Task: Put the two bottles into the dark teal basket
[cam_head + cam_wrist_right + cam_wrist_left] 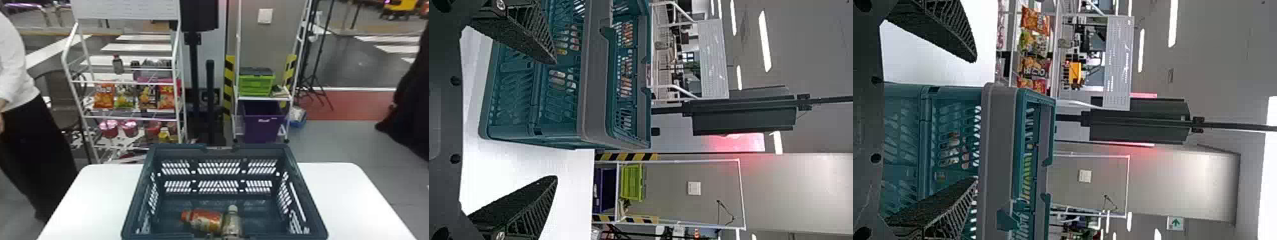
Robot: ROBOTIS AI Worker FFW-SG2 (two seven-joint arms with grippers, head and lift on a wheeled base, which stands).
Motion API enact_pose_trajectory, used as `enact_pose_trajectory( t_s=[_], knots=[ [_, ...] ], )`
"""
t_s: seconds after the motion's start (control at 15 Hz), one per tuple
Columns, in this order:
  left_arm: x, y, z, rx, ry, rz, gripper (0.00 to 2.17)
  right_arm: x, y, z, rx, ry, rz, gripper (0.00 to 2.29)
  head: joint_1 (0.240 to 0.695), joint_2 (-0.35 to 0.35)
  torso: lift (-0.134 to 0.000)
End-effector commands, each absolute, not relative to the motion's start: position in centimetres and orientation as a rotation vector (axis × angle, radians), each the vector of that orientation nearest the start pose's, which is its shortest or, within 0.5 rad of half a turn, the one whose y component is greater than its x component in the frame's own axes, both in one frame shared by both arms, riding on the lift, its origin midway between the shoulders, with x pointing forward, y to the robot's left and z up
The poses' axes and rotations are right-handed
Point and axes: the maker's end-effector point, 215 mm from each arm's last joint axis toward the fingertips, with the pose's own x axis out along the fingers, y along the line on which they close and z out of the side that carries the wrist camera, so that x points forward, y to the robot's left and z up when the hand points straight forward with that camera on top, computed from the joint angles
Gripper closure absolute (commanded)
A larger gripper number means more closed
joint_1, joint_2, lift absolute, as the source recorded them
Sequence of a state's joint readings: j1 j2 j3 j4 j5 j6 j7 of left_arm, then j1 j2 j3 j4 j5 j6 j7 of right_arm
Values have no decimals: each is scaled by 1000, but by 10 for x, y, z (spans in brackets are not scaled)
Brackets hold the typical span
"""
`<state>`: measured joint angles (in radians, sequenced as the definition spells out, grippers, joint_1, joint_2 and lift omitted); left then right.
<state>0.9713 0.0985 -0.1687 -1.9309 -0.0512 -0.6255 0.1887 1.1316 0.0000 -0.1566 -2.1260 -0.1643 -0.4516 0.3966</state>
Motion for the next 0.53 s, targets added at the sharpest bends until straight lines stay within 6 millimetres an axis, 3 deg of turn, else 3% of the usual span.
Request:
enact_pose_trajectory(
  t_s=[0.0,0.47],
  knots=[
    [258,181,-379,-40,-1,-18,16,227,-234,-369,28,115,239,60,499,0,0],
    [257,182,-384,-44,7,-15,16,229,-235,-372,30,118,236,60,499,0,0]
  ],
)
